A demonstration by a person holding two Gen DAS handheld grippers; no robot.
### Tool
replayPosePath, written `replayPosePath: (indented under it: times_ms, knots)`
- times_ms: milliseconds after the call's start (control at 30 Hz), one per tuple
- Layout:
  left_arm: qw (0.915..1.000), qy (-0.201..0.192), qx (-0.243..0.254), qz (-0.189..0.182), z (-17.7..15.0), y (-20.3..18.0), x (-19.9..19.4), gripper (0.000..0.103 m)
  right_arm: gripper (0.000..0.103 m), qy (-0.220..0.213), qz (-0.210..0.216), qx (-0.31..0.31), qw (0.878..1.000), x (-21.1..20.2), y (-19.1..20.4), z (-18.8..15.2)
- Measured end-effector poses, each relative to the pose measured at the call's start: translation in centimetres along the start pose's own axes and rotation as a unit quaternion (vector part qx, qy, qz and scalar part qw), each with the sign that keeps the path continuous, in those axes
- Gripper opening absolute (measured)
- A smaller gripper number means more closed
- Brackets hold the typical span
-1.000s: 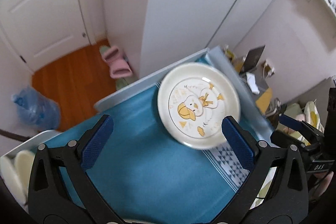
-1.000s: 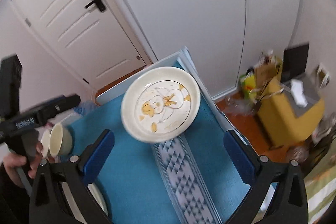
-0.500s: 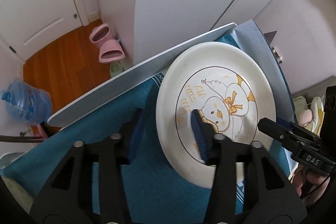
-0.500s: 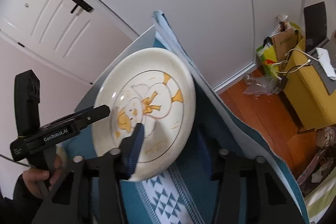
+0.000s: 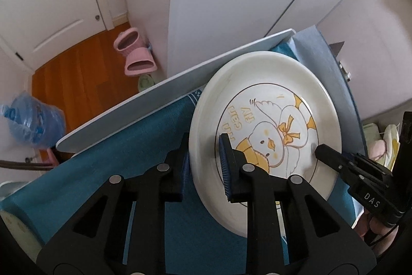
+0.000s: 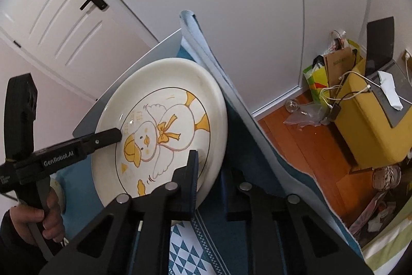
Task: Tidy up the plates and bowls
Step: 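Lift and carry the duck plate with both grippers toward the plate stack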
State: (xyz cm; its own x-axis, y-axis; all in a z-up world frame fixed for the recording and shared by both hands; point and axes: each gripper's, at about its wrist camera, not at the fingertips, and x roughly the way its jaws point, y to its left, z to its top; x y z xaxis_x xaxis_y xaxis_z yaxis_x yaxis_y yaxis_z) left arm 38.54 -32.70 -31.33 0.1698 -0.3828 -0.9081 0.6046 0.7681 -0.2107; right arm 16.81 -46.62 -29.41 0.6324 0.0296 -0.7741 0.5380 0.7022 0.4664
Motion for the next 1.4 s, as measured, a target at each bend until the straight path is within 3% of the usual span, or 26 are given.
replayPosePath:
  times_ms: [200,400,633,800,1033,1400]
  knots:
    - [0.9995,-0.029,-0.012,0.009,-0.9,-0.4,-3.5,0.018,0.014,-0.022,0.009,-0.035,0.999,-1.9,1.0,0.4]
    - [0.9955,-0.086,-0.033,0.024,-3.0,-1.0,-10.8,0.018,0.014,-0.048,0.041,-0.067,0.996,-6.3,3.4,0.9]
    - [0.9892,-0.124,-0.062,0.048,-8.5,-1.4,-18.9,0.018,0.014,-0.051,0.074,-0.113,0.99,-11.7,7.6,-1.1]
    - [0.9847,-0.134,-0.09,0.066,-13.8,-1.2,-23.4,0.018,0.014,-0.033,0.092,-0.147,0.984,-14.2,9.9,-4.5]
    - [0.9732,-0.143,-0.161,0.08,-21.7,0.2,-25.5,0.018,0.014,0.007,0.116,-0.213,0.97,-14.9,12.2,-9.2]
    - [0.9451,-0.119,-0.281,0.117,-32.7,2.7,-23.3,0.018,0.014,0.096,0.145,-0.305,0.936,-9.5,14.7,-15.5]
